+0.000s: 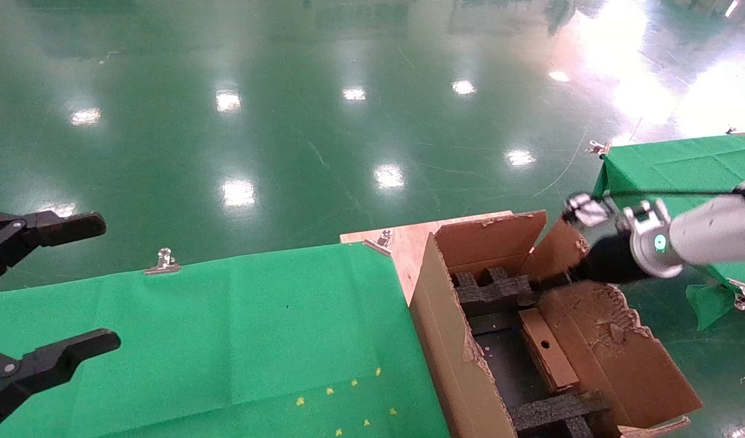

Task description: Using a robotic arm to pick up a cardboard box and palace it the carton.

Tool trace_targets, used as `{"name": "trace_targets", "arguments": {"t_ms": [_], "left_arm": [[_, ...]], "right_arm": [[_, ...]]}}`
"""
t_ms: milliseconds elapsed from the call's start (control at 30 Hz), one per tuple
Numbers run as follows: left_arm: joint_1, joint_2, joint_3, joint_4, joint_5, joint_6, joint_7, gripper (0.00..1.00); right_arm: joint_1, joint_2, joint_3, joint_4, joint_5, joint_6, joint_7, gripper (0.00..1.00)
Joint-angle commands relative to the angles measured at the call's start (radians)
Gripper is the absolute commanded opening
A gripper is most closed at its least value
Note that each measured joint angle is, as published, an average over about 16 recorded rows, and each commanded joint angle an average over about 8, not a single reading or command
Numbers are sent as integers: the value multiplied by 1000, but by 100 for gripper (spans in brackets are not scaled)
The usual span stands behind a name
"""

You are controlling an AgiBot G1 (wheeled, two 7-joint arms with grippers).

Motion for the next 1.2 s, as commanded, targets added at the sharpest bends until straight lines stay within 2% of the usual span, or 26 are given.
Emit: {"name": "trace_targets", "arguments": {"t_ms": [33, 200, 333, 533, 633, 767, 933, 1200], "left_arm": [[0, 0, 0, 0, 0, 0, 0, 100], [0, 0, 0, 0, 0, 0, 0, 100], [0, 0, 0, 0, 0, 0, 0, 100], [0, 0, 0, 0, 0, 0, 0, 100], [0, 0, 0, 0, 0, 0, 0, 100], [0, 0, 0, 0, 0, 0, 0, 100], [0, 0, 0, 0, 0, 0, 0, 100], [0, 0, 0, 0, 0, 0, 0, 100]], "right_arm": [[42, 17, 12, 44, 3, -1, -14, 100], [126, 81, 72, 197, 68, -57, -73, 100], [155, 122, 127, 276, 164, -127, -120, 100], [134, 150, 194, 298, 334, -253, -175, 100], [120, 151, 208, 295, 387, -301, -187, 100], [112, 149, 213, 294, 407, -323, -190, 100], [98, 147, 231, 297, 394, -316, -195, 100], [0, 138, 385, 344, 378, -350, -245, 100]]}}
